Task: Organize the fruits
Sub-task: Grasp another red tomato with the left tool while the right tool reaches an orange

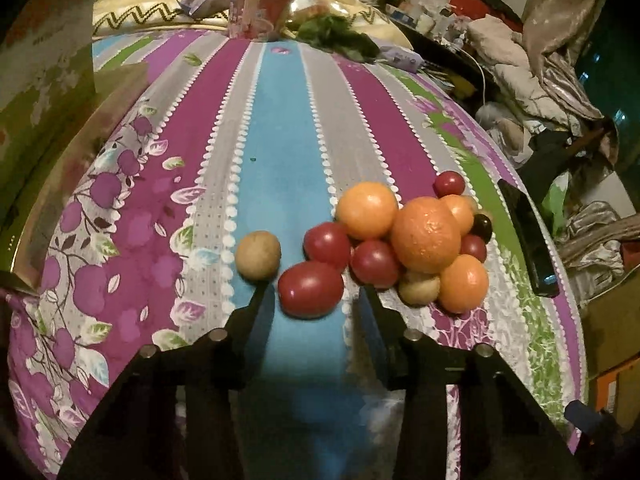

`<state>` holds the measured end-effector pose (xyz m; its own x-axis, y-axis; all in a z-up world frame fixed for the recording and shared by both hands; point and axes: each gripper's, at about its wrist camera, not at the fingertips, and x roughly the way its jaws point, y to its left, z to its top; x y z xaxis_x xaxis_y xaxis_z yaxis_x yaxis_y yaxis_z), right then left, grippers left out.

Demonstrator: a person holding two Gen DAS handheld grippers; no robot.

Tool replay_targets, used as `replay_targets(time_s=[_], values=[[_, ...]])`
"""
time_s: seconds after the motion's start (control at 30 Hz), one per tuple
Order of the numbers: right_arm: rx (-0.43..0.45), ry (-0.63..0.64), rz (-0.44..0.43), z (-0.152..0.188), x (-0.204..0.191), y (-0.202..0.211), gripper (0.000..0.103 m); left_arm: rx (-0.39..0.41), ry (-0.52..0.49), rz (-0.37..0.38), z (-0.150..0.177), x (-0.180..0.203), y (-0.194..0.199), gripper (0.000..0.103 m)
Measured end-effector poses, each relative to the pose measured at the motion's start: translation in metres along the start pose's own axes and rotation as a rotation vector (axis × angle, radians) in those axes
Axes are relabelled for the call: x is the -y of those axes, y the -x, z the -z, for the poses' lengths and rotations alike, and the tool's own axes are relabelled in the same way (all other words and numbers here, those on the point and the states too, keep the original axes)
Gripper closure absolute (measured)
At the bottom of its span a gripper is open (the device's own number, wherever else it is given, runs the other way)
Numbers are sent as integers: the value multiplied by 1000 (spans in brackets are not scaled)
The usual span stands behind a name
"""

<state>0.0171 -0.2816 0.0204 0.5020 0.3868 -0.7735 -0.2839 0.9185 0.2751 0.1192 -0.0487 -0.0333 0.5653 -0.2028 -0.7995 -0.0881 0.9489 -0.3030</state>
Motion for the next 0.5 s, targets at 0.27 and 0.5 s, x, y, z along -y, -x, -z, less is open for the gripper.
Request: replay_targets(time_s=[0.27,0.5], values=[[-38,20,-19,-2,-2,-12,38,19,-36,-10,16,-5,22,71],[-31,83,-54,-34,-4,-41,47,15,-13,-4,40,-21,38,71]])
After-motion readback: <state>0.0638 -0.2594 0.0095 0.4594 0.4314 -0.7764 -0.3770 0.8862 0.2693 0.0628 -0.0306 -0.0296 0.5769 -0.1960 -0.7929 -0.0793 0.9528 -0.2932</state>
